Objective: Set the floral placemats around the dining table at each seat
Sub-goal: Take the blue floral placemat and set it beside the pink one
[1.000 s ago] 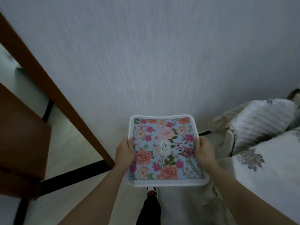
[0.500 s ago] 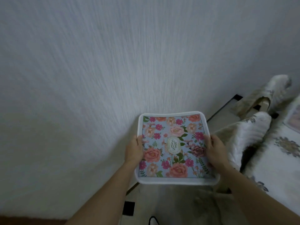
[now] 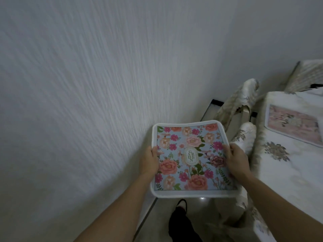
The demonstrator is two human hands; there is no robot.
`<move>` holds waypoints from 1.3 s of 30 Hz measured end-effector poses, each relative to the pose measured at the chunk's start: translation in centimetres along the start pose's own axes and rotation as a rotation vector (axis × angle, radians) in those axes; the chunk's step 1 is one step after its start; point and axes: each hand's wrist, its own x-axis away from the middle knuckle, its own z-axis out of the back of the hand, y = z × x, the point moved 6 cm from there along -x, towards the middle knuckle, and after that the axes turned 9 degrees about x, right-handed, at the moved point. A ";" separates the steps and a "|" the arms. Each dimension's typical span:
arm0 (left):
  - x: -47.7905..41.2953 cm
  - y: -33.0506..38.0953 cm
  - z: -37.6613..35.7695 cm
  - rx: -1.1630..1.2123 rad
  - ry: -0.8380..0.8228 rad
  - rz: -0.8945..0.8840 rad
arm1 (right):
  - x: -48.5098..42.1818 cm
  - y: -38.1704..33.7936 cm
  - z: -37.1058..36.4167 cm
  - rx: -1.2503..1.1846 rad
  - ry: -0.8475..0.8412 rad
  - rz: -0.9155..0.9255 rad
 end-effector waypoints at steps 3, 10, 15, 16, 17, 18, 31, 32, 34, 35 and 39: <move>-3.2 1.5 -2.6 -0.002 -0.051 0.007 | -2.8 0.8 0.4 -0.054 0.037 -0.034; -13.6 6.6 -9.7 -0.088 -0.134 -0.036 | -12.3 2.7 1.0 -0.201 0.147 -0.117; -20.6 10.5 -16.1 -0.145 -0.232 -0.080 | -18.9 4.2 3.2 -0.242 0.241 -0.174; -21.5 11.3 -17.7 -0.163 -0.260 -0.094 | -19.9 4.9 3.8 -0.241 0.270 -0.198; -22.3 12.0 -19.3 -0.180 -0.290 -0.107 | -20.6 5.9 4.4 -0.243 0.289 -0.234; -23.1 12.7 -21.0 -0.194 -0.324 -0.121 | -21.0 6.8 5.1 -0.248 0.312 -0.260; -15.9 20.3 -49.6 -0.344 -0.963 -0.471 | -10.3 20.7 17.4 -0.218 0.786 -0.769; -14.4 20.3 -51.8 -0.368 -1.019 -0.511 | -8.5 21.7 17.7 -0.220 0.830 -0.824; -11.2 19.9 -55.8 -0.426 -1.135 -0.586 | -5.0 23.4 18.0 -0.220 0.918 -0.925; -9.6 19.4 -57.5 -0.449 -1.192 -0.617 | -3.3 24.1 18.0 -0.222 0.956 -0.978; -4.6 17.4 -62.7 -0.527 -1.395 -0.689 | 1.8 25.7 16.9 -0.241 1.087 -1.164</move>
